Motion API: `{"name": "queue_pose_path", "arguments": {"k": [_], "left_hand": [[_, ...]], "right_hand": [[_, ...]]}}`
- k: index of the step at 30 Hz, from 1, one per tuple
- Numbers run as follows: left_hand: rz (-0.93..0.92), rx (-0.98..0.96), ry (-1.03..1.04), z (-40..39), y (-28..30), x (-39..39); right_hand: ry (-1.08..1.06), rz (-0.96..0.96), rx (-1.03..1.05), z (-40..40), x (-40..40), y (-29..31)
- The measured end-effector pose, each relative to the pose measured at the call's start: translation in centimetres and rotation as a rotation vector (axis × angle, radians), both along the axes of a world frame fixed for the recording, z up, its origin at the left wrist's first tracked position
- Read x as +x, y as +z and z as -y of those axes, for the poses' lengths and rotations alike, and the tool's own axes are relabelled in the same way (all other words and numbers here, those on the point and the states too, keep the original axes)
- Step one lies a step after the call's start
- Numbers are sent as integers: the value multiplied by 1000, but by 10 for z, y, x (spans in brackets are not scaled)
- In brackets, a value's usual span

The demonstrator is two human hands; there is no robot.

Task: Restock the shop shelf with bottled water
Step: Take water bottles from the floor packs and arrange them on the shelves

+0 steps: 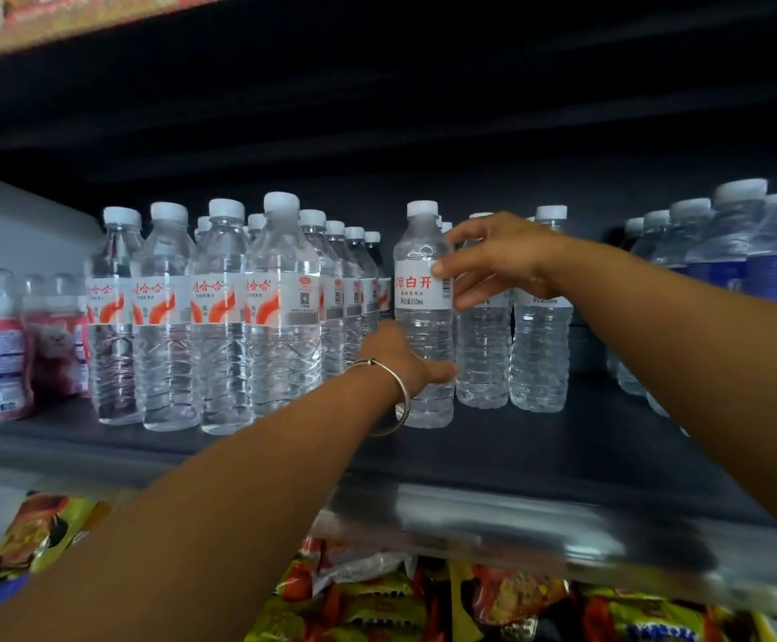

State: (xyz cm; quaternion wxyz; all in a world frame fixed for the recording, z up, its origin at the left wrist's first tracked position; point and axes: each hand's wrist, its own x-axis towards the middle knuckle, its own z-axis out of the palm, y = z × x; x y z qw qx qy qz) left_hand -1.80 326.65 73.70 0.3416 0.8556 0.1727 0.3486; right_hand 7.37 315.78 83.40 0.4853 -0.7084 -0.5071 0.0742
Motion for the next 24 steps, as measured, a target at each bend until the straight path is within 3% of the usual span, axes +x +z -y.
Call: {"name": "queue_pose_path", "arguments": {"k": [5, 15, 18, 24], "left_hand": [[-8, 33, 127, -10, -4, 13], [-26, 67, 179, -19, -8, 19], [-84, 95, 210, -17, -8, 17], [-141, 133, 229, -2, -13, -5]], "right_hand": [[-50, 7, 6, -7, -1, -7], [-140, 115, -10, -4, 0, -21], [-213, 232, -36, 2, -4, -28], [-442, 700, -142, 32, -29, -50]]}}
